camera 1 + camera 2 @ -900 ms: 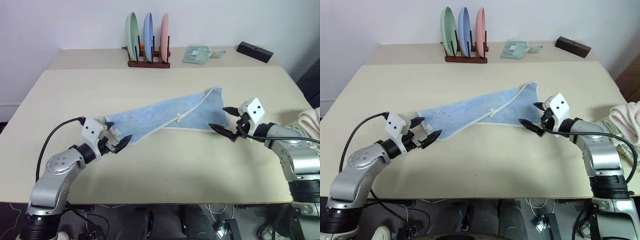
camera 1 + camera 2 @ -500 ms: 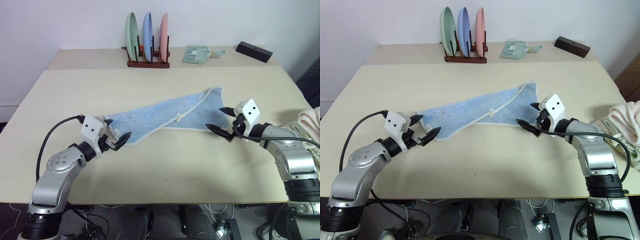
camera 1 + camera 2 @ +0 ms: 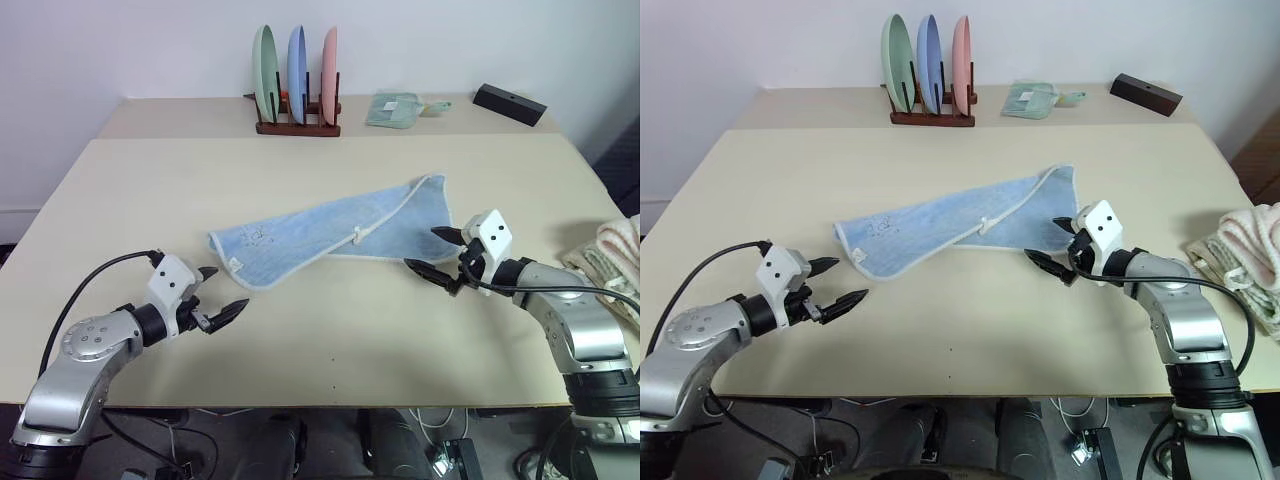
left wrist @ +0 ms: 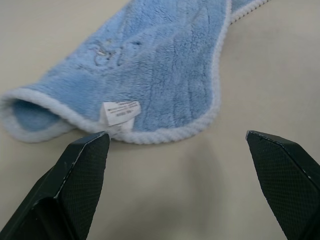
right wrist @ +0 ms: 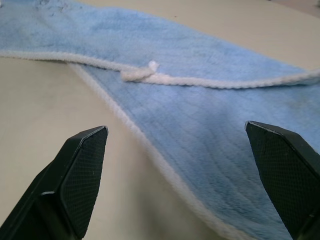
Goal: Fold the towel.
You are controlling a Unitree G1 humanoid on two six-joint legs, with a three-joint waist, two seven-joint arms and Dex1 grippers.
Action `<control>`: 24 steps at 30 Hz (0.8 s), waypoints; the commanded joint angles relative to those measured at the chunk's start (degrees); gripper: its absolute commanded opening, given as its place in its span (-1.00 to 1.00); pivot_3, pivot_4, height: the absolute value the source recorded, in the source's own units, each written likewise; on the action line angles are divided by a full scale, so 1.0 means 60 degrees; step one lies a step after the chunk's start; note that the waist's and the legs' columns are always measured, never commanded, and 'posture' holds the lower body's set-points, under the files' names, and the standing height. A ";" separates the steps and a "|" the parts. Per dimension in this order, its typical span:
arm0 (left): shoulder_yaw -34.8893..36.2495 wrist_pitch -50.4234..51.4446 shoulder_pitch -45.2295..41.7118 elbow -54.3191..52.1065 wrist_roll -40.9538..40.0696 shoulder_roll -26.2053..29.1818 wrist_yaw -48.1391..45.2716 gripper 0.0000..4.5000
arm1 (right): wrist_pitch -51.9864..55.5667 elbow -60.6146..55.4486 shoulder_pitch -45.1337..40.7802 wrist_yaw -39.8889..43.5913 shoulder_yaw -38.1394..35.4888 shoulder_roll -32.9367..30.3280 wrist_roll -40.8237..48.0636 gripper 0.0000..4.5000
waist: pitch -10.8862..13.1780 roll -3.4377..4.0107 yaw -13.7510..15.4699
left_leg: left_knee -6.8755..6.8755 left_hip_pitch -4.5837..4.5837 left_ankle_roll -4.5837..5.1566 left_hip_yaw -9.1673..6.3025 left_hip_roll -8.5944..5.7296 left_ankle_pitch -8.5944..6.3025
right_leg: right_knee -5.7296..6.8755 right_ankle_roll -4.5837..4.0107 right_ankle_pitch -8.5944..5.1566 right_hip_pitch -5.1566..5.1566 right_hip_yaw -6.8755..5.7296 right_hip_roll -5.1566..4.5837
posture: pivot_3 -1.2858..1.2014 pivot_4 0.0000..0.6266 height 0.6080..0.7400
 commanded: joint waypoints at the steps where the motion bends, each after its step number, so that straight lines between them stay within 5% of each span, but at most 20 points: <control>1: -0.0631 -0.0647 -0.0283 0.0009 0.0569 0.0316 -0.0507 0.98 | -0.0348 -0.0469 0.0027 -0.0294 -0.0030 0.0195 -0.0146 1.00 | 0.0000 0.0001 -0.0009 | -0.0001 0.0000 -0.0007 0.0000 0.0000 0.0004 | 0.0001 0.0000 0.0000 -0.0002 0.0000 0.0000 | 0.03 -0.52 0.71; 9: -0.2482 -0.1274 -0.2126 0.1585 0.2436 -0.0141 -0.0174 0.98 | -0.0562 -0.0560 0.0153 -0.0604 0.0084 0.0457 -0.0323 1.00 | -0.0001 0.0002 -0.0007 | 0.0000 0.0001 -0.0035 0.0000 0.0001 0.0020 | 0.0002 -0.0001 0.0004 -0.0001 -0.0002 0.0003 | 0.03 -0.52 0.71; 17: -0.2935 -0.1468 -0.2978 0.2834 0.3337 -0.0684 0.0338 0.98 | -0.0477 -0.0728 0.0000 -0.0768 0.0198 0.0530 -0.0324 1.00 | -0.0012 0.0008 0.0005 | 0.0001 0.0014 -0.0035 -0.0001 0.0000 0.0021 | 0.0004 0.0004 0.0009 0.0017 -0.0003 0.0002 | 0.03 -0.52 0.71; 20: -0.2877 -0.1750 -0.3053 0.3047 0.3398 -0.0687 0.0356 0.61 | -0.0452 -0.0735 -0.0083 -0.0802 0.0239 0.0555 -0.0330 1.00 | -0.0014 0.0010 -0.0014 | 0.0001 0.0019 -0.0035 -0.0002 0.0001 0.0021 | 0.0005 0.0003 0.0012 0.0019 -0.0003 0.0005 | 0.03 -0.52 0.71; 24: -0.2715 -0.1974 -0.3073 0.3207 0.3345 -0.0689 0.0401 -0.28 | -0.0427 -0.0856 -0.0019 -0.0842 0.0273 0.0576 -0.0332 1.00 | -0.0014 0.0010 -0.0060 | 0.0001 0.0019 -0.0038 -0.0002 0.0006 0.0023 | 0.0011 0.0001 0.0013 0.0015 -0.0002 0.0009 | 0.03 -0.52 0.71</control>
